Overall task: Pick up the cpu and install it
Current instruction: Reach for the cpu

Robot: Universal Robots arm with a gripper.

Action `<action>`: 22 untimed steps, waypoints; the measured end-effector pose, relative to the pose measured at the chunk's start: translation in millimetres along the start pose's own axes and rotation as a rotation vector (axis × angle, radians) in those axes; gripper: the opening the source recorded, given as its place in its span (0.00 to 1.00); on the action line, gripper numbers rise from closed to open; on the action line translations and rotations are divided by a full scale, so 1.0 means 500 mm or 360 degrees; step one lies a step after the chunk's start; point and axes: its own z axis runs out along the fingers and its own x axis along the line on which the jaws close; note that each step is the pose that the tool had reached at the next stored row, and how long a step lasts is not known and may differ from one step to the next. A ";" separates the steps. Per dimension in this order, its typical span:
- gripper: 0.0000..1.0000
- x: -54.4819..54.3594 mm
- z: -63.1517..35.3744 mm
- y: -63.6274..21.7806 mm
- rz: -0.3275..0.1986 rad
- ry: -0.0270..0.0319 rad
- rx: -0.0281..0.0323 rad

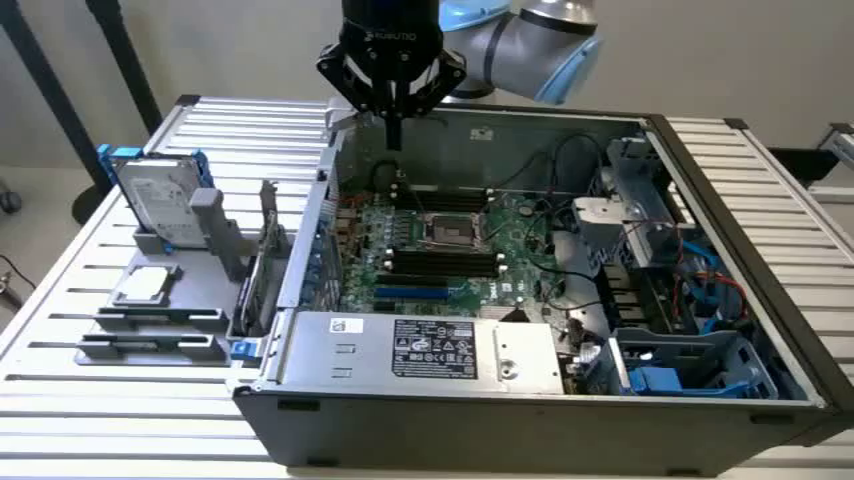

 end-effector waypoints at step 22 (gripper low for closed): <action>0.11 0.086 0.003 0.008 0.0000 -0.00001 -0.00002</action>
